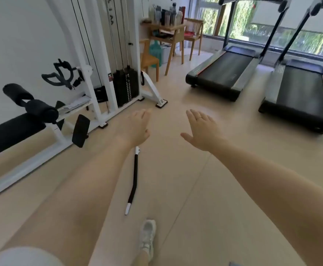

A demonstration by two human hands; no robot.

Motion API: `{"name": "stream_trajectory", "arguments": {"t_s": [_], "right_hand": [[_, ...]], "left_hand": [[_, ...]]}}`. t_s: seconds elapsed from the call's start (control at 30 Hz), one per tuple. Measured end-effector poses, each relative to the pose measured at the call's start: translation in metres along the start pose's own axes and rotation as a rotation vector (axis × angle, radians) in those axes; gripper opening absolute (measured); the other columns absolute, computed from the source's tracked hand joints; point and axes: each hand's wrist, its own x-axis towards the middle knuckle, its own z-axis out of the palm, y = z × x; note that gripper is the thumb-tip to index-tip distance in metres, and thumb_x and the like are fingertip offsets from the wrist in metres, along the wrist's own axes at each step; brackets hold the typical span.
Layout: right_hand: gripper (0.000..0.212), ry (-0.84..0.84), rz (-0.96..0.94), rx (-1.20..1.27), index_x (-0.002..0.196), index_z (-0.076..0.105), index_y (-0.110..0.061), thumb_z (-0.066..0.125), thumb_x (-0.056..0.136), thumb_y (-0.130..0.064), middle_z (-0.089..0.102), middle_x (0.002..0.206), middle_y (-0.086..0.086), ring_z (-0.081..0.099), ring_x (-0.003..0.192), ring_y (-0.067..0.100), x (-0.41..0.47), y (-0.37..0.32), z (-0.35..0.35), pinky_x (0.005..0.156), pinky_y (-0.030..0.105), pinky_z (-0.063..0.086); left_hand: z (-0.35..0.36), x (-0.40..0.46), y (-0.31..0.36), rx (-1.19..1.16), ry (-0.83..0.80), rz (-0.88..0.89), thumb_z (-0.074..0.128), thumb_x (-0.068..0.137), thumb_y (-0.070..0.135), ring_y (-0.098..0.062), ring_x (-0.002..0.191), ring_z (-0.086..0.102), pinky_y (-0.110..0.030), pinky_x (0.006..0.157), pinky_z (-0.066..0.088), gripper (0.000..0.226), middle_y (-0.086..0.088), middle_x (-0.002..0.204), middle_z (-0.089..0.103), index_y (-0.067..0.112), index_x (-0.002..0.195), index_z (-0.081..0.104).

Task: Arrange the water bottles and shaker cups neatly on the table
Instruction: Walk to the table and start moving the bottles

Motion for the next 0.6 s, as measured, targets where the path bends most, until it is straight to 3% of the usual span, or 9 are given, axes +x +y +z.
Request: {"name": "stream_trajectory", "arguments": {"t_s": [0.23, 0.43, 0.6], "right_hand": [[0.072, -0.056, 0.047, 0.04, 0.147, 0.016, -0.009, 0.048, 0.092, -0.042, 0.025, 0.155, 0.009, 0.025, 0.142, 0.025, 0.18, 0.041, -0.012, 0.113, 0.036, 0.023], [0.058, -0.036, 0.164, 0.21, 0.142, 0.028, -0.011, 0.049, 0.093, -0.034, 0.041, 0.143, 0.01, 0.042, 0.128, 0.028, 0.322, 0.094, -0.022, 0.092, 0.036, 0.043], [0.05, -0.109, 0.253, 0.198, 0.134, 0.037, -0.009, 0.05, 0.092, -0.033, 0.046, 0.136, 0.01, 0.047, 0.122, 0.03, 0.427, 0.173, 0.015, 0.088, 0.039, 0.044]], "left_hand": [[0.002, 0.181, -0.064, -0.042, -0.057, -0.033, 0.046, 0.09, 0.022, -0.028, 0.121, 0.045, -0.038, 0.087, 0.044, 0.061, -0.012, 0.141, 0.04, 0.01, 0.143, 0.02], [0.01, 0.351, -0.092, -0.227, 0.039, -0.139, 0.049, 0.09, 0.023, -0.029, 0.111, 0.052, -0.039, 0.077, 0.049, 0.053, -0.013, 0.133, 0.046, 0.009, 0.137, 0.029], [0.065, 0.48, -0.091, 0.036, -0.129, 0.054, 0.047, 0.089, 0.024, -0.031, 0.104, 0.057, -0.039, 0.073, 0.052, 0.052, -0.012, 0.13, 0.049, 0.009, 0.136, 0.029]]}}
